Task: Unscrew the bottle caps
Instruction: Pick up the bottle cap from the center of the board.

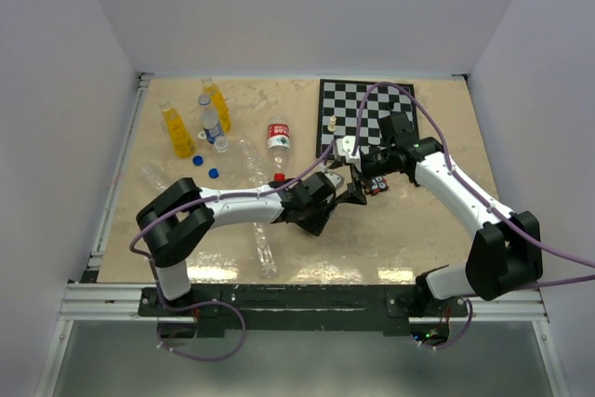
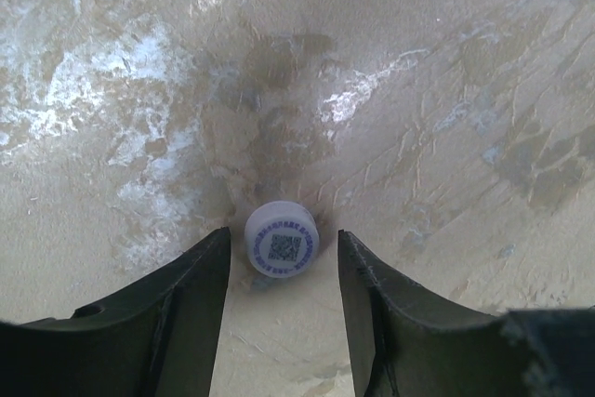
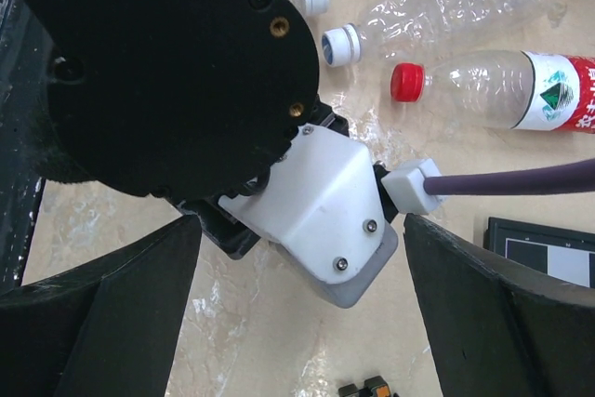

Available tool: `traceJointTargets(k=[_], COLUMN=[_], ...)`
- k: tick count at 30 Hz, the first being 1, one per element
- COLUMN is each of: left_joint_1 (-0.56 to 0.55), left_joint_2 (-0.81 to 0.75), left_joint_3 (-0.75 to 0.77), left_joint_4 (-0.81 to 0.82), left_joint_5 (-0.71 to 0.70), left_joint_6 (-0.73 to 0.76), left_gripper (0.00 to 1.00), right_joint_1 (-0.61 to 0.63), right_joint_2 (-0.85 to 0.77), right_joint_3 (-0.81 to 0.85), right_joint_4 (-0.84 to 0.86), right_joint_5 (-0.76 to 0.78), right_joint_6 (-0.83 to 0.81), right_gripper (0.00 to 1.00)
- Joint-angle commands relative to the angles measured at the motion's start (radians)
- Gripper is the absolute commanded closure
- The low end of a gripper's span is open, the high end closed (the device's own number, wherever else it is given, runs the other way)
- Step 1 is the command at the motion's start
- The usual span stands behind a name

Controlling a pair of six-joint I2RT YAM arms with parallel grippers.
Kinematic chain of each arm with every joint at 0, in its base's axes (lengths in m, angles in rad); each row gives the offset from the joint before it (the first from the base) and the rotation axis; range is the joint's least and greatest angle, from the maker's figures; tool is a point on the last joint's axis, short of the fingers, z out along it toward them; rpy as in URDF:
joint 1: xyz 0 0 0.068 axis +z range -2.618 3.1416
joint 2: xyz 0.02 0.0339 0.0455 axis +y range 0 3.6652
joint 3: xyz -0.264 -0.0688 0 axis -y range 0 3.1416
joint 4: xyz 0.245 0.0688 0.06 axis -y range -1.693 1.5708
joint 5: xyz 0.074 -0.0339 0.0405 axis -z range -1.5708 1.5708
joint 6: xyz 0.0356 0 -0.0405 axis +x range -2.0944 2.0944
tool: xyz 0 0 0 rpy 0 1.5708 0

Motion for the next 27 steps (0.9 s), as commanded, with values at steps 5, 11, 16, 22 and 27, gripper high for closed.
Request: traceJointTargets(k=[5,11,16,22,27], left_joint_1=[-0.019,-0.025,-0.031,-0.035,-0.035], left_joint_2=[0.058,0.064,0.062,0.079,0.07], left_joint_3=[0.078,0.085,0.088,0.088,0.089], left_joint_4=[-0.024,-0.061,-0.091,-0.094,-0.094], left_joint_5=[-0.03,-0.05,-0.052,-0.043,-0.035], left_joint_6=[0.01,0.013,0.013,0.015,0.016], left_gripper=[0.53,0.54,0.52,0.61,0.83], right_joint_1=[0.006,0.006,0.005,0.005,0.005], right_joint_2=[-0.012,-0.01,-0.012,-0.012,-0.012], right_joint_3=[0.026,0.024,0.026,0.027,0.027], right_joint_4=[0.01,0.009,0.01,0.009,0.009], right_joint_5=[-0.003,-0.003,-0.004,-0.004,-0.006], right_joint_6=[-0.001,-0.002,-0.001,-0.002,-0.002], right_gripper=[0.06,0.06,0.06,0.06,0.06])
